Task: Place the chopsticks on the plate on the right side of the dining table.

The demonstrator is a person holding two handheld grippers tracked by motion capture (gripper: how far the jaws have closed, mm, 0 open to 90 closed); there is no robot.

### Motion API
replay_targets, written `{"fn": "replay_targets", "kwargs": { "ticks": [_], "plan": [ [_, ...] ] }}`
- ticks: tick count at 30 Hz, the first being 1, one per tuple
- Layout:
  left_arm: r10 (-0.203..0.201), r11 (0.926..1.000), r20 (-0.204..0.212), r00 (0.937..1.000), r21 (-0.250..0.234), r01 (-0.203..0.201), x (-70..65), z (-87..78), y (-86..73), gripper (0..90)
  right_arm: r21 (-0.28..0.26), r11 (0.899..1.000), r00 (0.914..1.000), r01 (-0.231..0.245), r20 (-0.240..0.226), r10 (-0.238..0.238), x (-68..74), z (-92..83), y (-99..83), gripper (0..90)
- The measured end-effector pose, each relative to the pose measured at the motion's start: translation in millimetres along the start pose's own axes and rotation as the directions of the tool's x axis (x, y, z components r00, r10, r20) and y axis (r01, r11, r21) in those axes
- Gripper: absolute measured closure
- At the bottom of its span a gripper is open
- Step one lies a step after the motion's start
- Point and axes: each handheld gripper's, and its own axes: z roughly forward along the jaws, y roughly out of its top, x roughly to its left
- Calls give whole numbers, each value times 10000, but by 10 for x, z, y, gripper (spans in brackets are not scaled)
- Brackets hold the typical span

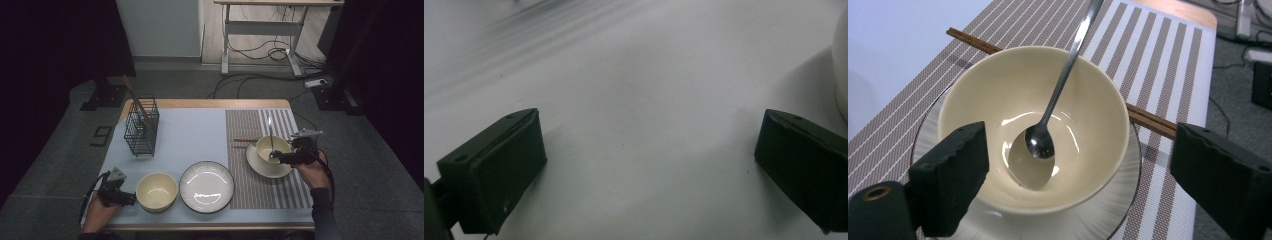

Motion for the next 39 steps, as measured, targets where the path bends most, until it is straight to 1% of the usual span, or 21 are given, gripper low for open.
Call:
{"fn": "replay_targets", "kwargs": {
  "ticks": [5, 7, 9, 14, 17, 21, 26, 27, 28, 31, 36, 39],
  "plan": [
    [1, 10000, 2, 10000, 8, -1, 0, -1, 0, 0, -96, 9997, 9998, 204, 29, -204, 56, -120, -40, 59],
    [1, 10000, 3, 10000, 10, -1, 0, -1, 1, 0, -120, 9997, 9998, 208, 9, -208, 64, -146, -51, 57],
    [0, 10000, 5, 10000, 9, 0, 0, -1, 1, 0, -218, 9996, 9999, 172, 13, -171, 80, -223, -87, 55],
    [0, 10000, 5, 10000, 8, 0, 0, -1, 0, 0, -157, 9997, 9998, 200, 25, -200, 116, -303, -144, 49],
    [2, 10000, 3, 10000, 5, -2, 0, -1, 0, 0, -150, 9998, 9999, 159, -67, -160, 165, -362, -208, 31],
    [4, 10000, 4, 10000, 6, -4, 0, -1, 0, 0, -356, 9994, 9994, -47, -334, 35, 211, -410, -277, 26],
    [5, 10000, 1, 10000, 6, -5, 0, -1, 0, 0, -336, 9994, 9995, 110, -279, -119, 271, -420, -380, 24],
    [0, 10000, 3, 10000, 4, 0, -1, -1, 0, 0, -325, 9994, 9995, 80, -301, -89, 280, -417, -405, 23],
    [-1, 10000, 3, 10000, 4, 1, -1, -1, 0, 0, -282, 9996, 9993, 82, -355, -92, 284, -413, -429, 22],
    [8, 10000, 2, 10000, 4, -8, -1, -1, 0, 0, -258, 9997, 9994, 19, -354, -29, 293, -402, -509, 22],
    [-1, 10000, 3, 10000, 4, 1, -1, -2, 0, 0, -68, 10000, 9993, -44, -362, 41, 298, -365, -636, 22],
    [2, 10000, -5, 10000, 2, -2, -2, -2, 0, 0, -51, 10000, 9993, 77, -369, -79, 306, -337, -696, 22]
  ]
}}
